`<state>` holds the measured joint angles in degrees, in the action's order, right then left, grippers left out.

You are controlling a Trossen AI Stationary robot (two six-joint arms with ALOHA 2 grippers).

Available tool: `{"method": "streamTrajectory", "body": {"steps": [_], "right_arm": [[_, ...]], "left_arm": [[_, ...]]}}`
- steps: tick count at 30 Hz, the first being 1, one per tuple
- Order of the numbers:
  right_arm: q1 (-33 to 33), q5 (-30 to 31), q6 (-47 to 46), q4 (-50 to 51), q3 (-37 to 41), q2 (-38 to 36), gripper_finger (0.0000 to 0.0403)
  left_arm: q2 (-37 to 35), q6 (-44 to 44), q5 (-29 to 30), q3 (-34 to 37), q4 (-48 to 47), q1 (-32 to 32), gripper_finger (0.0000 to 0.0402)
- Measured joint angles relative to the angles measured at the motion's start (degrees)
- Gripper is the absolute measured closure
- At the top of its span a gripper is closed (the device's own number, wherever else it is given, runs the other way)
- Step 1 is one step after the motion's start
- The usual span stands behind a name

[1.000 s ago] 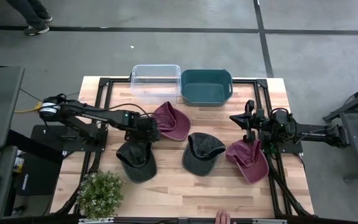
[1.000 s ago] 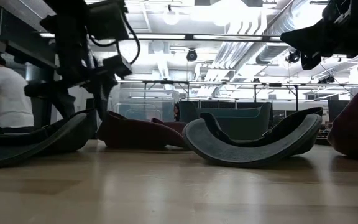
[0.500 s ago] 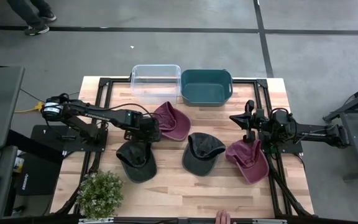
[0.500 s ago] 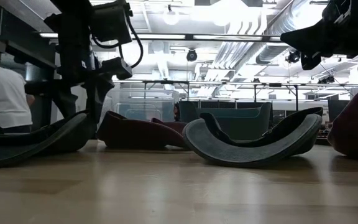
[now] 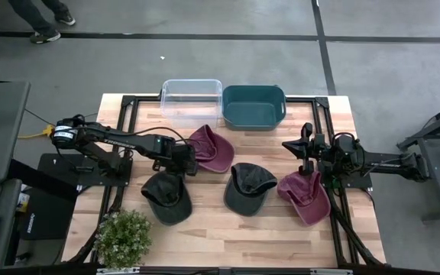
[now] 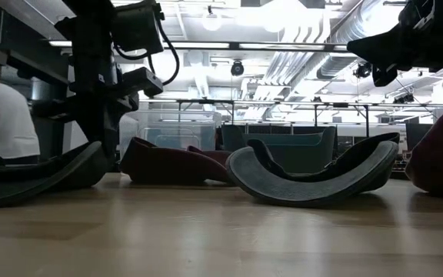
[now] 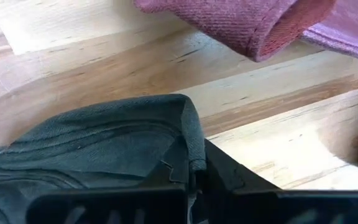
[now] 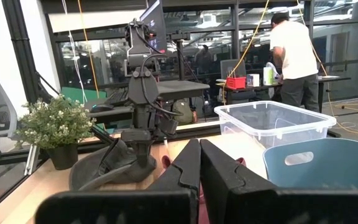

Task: Pick & Place hat
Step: Put the left black cap into the transparent bin

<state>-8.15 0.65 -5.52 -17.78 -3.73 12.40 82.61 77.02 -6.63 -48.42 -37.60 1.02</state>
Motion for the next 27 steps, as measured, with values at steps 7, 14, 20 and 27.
{"method": "streamTrajectory", "body": {"steps": [7, 14, 20, 27], "right_arm": [[-0.01, -0.01, -0.02, 0.00, 0.01, 0.00, 0.0402], [0.00, -0.01, 0.00, 0.00, 0.01, 0.00, 0.0402], [-0.01, -0.01, -0.01, 0.00, 0.01, 0.00, 0.0402], [0.01, -0.01, 0.00, 0.02, 0.01, 0.00, 0.0402]], "left_arm": [[0.00, -0.91, 0.12, 0.00, 0.12, 0.00, 0.0399], [0.00, -3.53, 1.61, -2.72, -2.04, 0.00, 0.0401], [0.00, -5.16, 4.77, -8.33, -8.70, -0.09, 0.0401], [0.00, -4.73, 9.77, -15.14, -19.73, -3.70, 0.0401]]}}
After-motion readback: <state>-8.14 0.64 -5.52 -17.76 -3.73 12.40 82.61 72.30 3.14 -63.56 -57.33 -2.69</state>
